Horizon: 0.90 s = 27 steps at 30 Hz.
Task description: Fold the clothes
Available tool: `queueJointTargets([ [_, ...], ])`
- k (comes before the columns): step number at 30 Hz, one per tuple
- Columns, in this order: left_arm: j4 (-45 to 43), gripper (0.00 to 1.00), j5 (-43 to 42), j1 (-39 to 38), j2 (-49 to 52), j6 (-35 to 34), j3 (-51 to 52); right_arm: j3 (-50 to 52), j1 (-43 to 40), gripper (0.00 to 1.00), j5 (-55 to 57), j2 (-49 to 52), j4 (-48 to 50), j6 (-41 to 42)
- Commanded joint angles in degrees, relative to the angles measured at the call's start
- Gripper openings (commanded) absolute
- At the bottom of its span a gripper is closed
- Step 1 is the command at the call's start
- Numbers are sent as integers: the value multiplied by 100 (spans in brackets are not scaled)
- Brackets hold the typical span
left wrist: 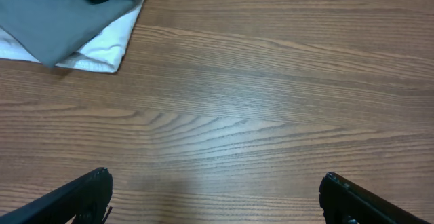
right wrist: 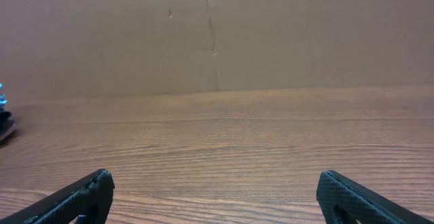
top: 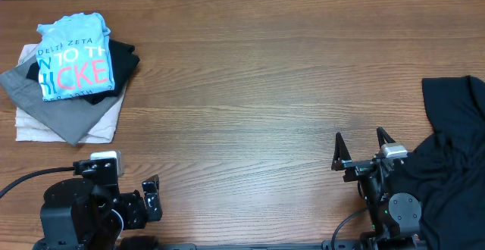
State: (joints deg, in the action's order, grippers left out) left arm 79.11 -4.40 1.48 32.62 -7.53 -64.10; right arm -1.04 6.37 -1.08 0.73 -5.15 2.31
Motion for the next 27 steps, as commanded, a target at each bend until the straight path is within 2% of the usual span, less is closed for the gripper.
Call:
queueJointTargets([
  [1,-11,100,35,-39,-44,-39,-7,57,-24,100,-7,-35,35,-42],
  [19,-96,100,195,-42,-81,48,31,57,-24,100,-7,-35,35,-42],
  [23,-868,100,188,-44,-398,146,597,57,-24,100,-7,-35,35,-42],
  [27,-1781,100,175,-46,-1239,221,1801,57,-24,100,-7,-35,35,-42],
])
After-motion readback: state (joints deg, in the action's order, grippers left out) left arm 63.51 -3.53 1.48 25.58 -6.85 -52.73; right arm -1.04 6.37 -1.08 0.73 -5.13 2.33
